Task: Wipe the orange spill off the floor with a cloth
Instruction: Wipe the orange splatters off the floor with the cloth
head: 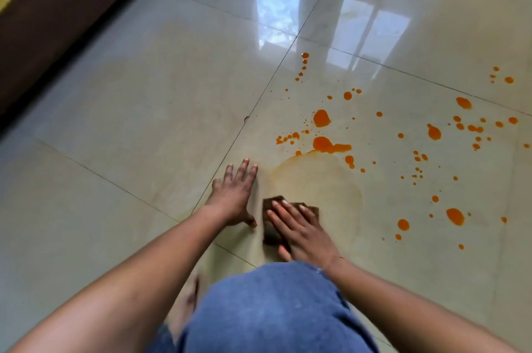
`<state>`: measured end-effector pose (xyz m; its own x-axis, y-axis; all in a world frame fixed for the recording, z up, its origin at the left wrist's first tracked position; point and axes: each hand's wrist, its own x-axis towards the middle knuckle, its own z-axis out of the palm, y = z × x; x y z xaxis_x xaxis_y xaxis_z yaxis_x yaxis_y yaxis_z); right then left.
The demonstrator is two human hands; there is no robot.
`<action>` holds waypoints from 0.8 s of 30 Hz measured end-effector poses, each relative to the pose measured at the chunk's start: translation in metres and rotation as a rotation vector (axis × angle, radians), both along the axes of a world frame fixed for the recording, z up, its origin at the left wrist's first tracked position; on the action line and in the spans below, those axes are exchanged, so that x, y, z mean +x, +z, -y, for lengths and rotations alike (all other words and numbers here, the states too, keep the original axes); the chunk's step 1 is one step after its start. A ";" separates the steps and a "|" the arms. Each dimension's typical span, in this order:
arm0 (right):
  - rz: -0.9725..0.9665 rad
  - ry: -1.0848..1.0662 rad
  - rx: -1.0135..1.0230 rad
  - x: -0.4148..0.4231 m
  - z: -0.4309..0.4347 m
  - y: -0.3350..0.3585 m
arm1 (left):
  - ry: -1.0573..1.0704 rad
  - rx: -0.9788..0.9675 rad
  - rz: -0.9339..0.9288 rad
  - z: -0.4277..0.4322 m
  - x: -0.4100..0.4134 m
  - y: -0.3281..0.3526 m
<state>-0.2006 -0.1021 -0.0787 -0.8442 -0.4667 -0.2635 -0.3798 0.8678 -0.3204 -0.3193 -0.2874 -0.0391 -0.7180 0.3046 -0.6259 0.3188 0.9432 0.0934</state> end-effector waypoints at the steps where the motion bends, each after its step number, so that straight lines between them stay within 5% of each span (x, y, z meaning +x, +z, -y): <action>1: -0.051 0.036 -0.004 -0.001 -0.013 -0.003 | 0.004 0.011 -0.012 0.000 -0.006 -0.001; 6: -0.090 -0.477 0.071 -0.115 -0.019 -0.011 | -0.027 0.047 0.009 0.000 -0.050 -0.016; 12: -0.029 -0.025 0.010 -0.037 -0.006 -0.007 | -0.126 0.101 -0.087 0.016 -0.098 -0.008; 17: -0.109 -0.492 0.090 -0.181 0.000 -0.011 | -0.273 0.033 -0.104 -0.003 -0.164 -0.004; 22: -0.047 -0.048 0.057 -0.110 -0.004 -0.011 | -0.354 0.040 -0.071 -0.017 -0.235 0.012; 24: -0.103 -0.078 0.080 -0.154 -0.017 -0.014 | -0.374 0.032 -0.052 -0.020 -0.252 0.011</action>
<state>-0.3545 -0.0849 -0.0926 -0.9014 -0.3800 -0.2075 -0.3379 0.9171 -0.2116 -0.5709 -0.2671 -0.0282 -0.5837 0.5707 -0.5776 0.6461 0.7573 0.0954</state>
